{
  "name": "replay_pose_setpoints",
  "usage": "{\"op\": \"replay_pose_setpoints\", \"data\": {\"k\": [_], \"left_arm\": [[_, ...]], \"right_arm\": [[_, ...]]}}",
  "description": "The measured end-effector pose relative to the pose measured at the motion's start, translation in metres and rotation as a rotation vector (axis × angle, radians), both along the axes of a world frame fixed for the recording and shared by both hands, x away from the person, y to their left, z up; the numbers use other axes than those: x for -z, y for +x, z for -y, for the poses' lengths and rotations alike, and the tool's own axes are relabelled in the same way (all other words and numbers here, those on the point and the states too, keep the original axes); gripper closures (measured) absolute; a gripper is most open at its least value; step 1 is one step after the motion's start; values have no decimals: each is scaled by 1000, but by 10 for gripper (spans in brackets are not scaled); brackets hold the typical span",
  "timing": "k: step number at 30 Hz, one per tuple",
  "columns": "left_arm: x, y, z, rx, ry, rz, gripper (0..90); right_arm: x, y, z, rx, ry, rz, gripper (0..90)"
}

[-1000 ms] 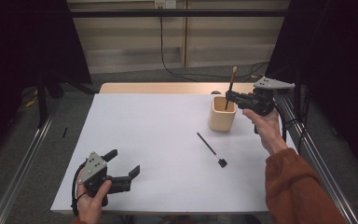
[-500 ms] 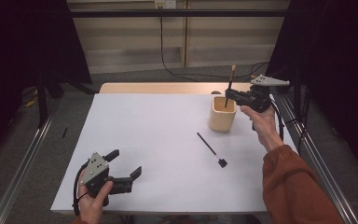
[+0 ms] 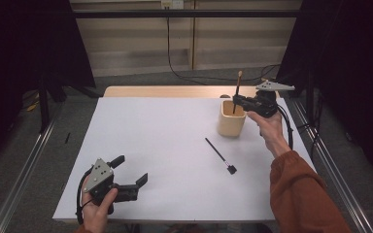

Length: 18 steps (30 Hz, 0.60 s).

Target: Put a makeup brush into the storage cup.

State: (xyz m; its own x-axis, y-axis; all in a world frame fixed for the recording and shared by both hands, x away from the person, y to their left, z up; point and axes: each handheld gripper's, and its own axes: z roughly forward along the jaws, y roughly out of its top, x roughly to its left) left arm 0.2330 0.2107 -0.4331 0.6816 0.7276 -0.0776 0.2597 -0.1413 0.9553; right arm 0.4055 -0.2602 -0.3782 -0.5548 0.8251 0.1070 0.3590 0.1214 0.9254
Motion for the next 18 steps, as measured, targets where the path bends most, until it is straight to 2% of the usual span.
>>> {"op": "replay_pose_setpoints", "data": {"k": [6, 11, 18], "left_arm": [[0, 0, -1, -2, 4, 2, 17], [-1, -1, 0, 14, 0, 6, 17], [-1, 0, -1, 9, -2, 7, 17]], "right_arm": [[3, 0, 1, 1, -4, -6, 837], [10, -1, 1, 9, -4, -12, 837], [21, -3, 4, 17, 3, -28, 837]]}}
